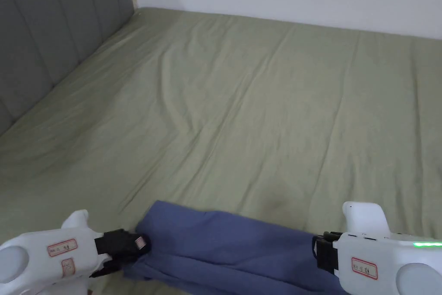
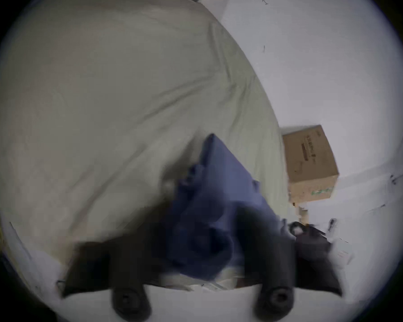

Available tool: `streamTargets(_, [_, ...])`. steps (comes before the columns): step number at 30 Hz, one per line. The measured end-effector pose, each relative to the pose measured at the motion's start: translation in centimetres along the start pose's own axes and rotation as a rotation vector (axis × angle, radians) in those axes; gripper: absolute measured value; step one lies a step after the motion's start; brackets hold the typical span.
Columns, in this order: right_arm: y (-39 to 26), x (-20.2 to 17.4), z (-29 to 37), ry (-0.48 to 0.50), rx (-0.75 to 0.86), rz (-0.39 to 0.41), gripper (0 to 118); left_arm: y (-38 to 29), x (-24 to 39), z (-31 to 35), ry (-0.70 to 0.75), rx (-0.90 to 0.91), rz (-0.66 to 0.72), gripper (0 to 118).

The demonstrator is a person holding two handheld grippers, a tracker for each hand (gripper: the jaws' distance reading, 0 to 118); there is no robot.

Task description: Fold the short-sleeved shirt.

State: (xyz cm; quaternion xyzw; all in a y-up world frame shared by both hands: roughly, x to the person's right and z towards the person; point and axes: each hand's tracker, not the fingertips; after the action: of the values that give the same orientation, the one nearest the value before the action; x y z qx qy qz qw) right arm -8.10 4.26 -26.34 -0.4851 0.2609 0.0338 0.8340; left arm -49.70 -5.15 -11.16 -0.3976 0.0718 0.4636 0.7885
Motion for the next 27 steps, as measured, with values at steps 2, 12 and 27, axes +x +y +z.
streamTargets(2, [0.0,0.1,-0.1,-0.003,-0.003,0.001,0,-0.5,-0.2,-0.8,-0.035,-0.059,0.031,5])
streamTargets(12, [-0.5,3.4,1.1,-0.015,0.003,-0.082,0,1.1,1.8,0.7,-0.040,-0.023,0.018,5])
streamTargets(27, [-3.5,11.8,6.2,-0.035,0.120,-0.275,0,-8.7,29.4,-0.5,-0.280,-0.144,-0.764,5])
